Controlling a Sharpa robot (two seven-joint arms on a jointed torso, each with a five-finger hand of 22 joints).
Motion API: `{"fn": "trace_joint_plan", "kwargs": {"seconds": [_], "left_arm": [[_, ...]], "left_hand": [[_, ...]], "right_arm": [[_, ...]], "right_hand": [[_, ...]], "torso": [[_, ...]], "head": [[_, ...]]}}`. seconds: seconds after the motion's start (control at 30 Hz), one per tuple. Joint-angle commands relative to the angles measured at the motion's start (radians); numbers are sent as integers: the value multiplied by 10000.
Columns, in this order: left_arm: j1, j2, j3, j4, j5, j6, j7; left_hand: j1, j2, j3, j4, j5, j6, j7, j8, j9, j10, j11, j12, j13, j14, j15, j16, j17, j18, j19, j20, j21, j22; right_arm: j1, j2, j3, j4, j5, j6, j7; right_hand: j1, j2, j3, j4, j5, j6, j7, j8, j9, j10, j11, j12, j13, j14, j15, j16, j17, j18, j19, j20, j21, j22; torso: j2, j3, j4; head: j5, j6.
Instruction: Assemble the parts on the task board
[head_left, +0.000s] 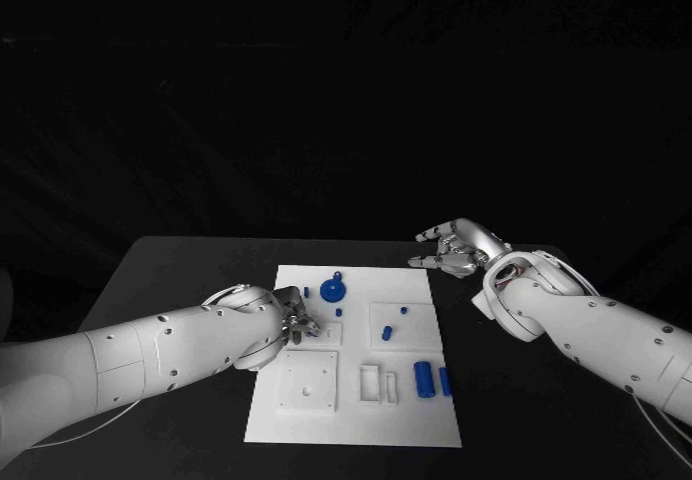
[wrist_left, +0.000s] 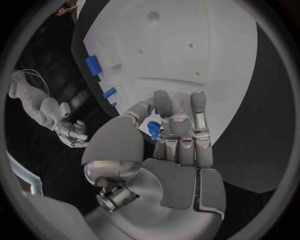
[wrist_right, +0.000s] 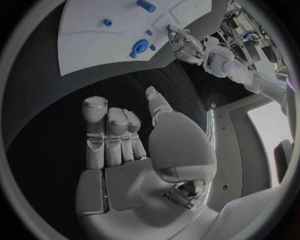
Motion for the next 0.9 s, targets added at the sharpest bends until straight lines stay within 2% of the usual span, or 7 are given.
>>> {"fn": "trace_joint_plan", "kwargs": {"seconds": [0.03,0.1,0.23,0.53,0.9], "left_arm": [[-70,28,-52,-22,20,544,-58],[-70,44,-52,-34,27,584,-47],[-69,70,-52,-55,42,643,-24],[-69,141,-51,-116,60,711,27],[-68,217,-51,-167,62,846,56]], "left_hand": [[64,226,280,-334,-108,1927,-1174,60,37,263,-162,72,15,-44,15,52,30,-70,45,37,-43,172],[78,315,223,-284,-452,1952,-1183,57,35,262,-163,101,37,-41,23,81,53,-71,51,50,-66,169],[99,453,79,-160,-841,1998,-1198,55,22,260,-168,141,90,-31,31,138,103,-64,72,77,-118,167],[60,598,-21,9,-1072,2061,-1214,57,-14,261,-168,182,162,-17,43,212,179,-51,97,107,-161,174],[64,615,-88,53,-1153,2095,-1224,60,-24,259,-174,218,219,0,45,277,250,-45,117,115,-174,180]], "right_arm": [[-2,16,6,-5,33,128,54],[-2,22,6,-11,34,133,53],[-3,34,6,-22,36,141,51],[-3,48,6,-31,39,150,53],[-3,75,6,-57,58,161,60]], "right_hand": [[-26,46,53,7,64,65,10,-25,8,7,-57,-2,6,52,13,-41,15,203,521,50,-12,-9],[-30,49,56,9,72,78,8,-25,8,9,-59,-1,6,53,12,-42,16,203,521,49,-9,-12],[-36,54,61,13,86,102,6,-24,9,12,-61,1,7,54,11,-42,18,204,522,48,-3,-17],[-40,60,66,9,152,135,4,-22,11,27,-64,17,20,56,8,-45,18,200,524,45,17,-22],[-49,60,64,1,221,145,1,-22,11,28,-66,14,18,62,6,-32,30,201,522,43,18,-31]], "torso": [[2,7,2],[2,9,1],[3,16,-2],[3,15,-2],[6,11,7]], "head": [[-14,-6],[-20,-6],[-25,-9],[-61,-3],[-114,-25]]}}
